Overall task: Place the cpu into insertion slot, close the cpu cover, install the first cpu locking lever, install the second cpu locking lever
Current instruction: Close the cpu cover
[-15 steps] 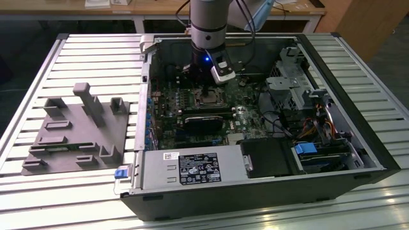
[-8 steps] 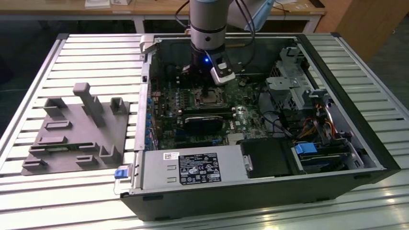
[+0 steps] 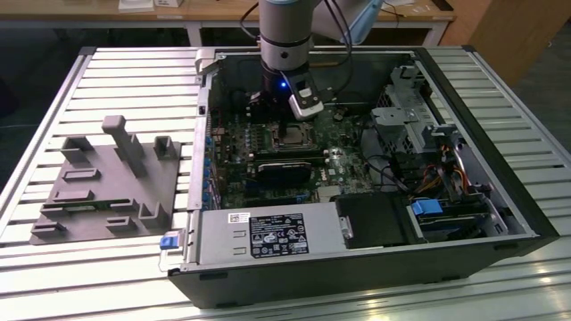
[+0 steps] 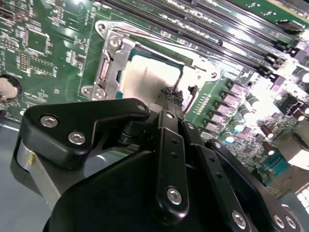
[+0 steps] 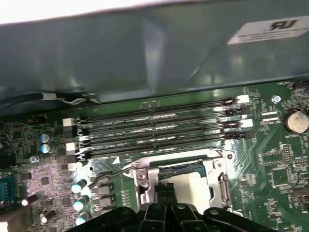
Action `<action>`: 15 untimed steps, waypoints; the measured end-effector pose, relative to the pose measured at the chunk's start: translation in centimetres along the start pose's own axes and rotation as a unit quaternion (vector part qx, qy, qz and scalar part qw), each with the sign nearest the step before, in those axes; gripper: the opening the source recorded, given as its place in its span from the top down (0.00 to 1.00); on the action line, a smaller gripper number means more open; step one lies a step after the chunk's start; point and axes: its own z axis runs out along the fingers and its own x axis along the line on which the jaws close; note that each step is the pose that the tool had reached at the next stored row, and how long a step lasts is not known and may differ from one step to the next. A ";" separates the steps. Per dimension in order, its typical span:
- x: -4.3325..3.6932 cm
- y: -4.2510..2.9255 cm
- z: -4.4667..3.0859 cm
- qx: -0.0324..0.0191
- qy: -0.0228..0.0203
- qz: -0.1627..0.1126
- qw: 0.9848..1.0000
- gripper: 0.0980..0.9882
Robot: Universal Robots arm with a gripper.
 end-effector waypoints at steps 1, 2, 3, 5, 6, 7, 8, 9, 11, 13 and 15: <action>0.12 -0.02 0.01 0.000 0.000 0.000 1.000 1.00; 0.22 -0.03 0.01 0.000 0.000 -0.001 1.000 1.00; 0.32 -0.05 0.02 0.000 0.000 -0.001 1.000 1.00; 0.51 -0.08 0.02 0.000 0.000 -0.002 1.000 1.00; 0.60 -0.10 0.03 0.000 0.000 -0.002 1.000 1.00; 0.71 -0.11 0.03 0.000 0.000 -0.002 1.000 1.00; 0.80 -0.13 0.03 0.000 0.000 -0.002 1.000 1.00; 0.87 -0.14 0.04 0.000 0.000 -0.002 1.000 1.00; 0.98 -0.16 0.05 0.000 0.000 -0.003 1.000 1.00; 1.05 -0.17 0.12 0.000 0.000 -0.003 1.000 1.00; 1.10 -0.19 0.25 0.000 0.000 -0.004 1.000 1.00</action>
